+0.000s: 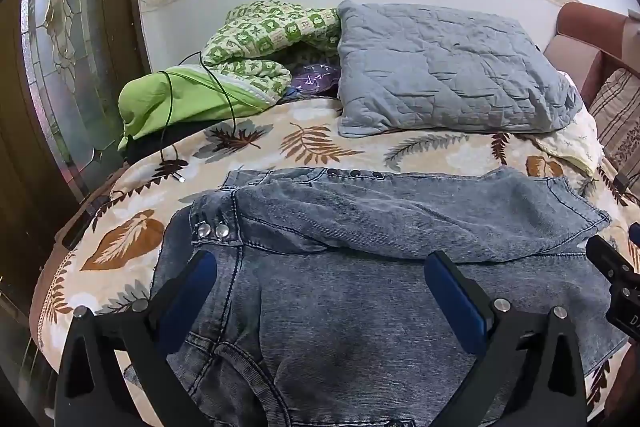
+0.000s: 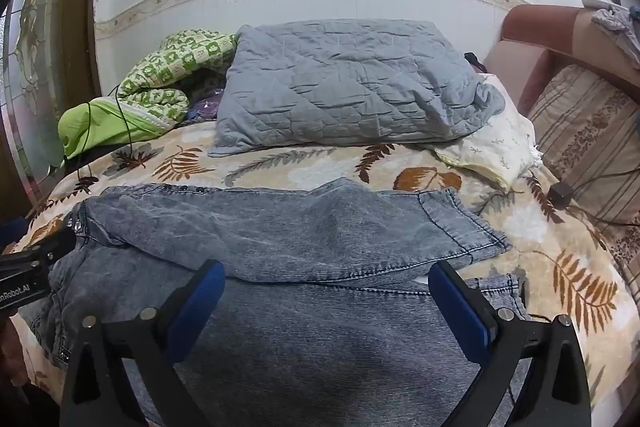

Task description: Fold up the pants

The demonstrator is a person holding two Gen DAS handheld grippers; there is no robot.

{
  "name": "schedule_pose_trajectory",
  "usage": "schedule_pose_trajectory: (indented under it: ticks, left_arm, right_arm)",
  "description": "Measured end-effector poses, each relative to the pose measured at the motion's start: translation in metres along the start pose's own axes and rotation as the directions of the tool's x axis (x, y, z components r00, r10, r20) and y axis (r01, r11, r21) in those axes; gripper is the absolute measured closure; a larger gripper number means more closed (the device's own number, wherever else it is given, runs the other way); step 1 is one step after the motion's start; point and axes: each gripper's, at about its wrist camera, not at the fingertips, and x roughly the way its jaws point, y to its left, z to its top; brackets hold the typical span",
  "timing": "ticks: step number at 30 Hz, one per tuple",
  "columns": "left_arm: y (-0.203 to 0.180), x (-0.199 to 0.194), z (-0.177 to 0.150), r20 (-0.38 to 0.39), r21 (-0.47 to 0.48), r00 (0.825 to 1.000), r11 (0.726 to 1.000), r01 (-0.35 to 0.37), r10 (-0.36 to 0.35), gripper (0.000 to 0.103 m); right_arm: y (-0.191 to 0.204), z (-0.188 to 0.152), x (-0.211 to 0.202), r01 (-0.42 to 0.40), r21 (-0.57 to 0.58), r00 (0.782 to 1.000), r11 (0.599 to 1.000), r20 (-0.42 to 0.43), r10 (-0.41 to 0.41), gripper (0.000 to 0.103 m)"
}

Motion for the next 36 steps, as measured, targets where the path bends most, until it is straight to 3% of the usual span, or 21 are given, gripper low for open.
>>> schedule_pose_trajectory:
  ticks: [36]
  left_arm:
    - [-0.0005, 0.0021, -0.0044, -0.014, 0.011, 1.000, 1.000, 0.012, -0.012, 0.000]
  right_arm:
    - [-0.0024, -0.0005, 0.0000, 0.003, 0.003, 1.000, 1.000, -0.002, -0.003, 0.000]
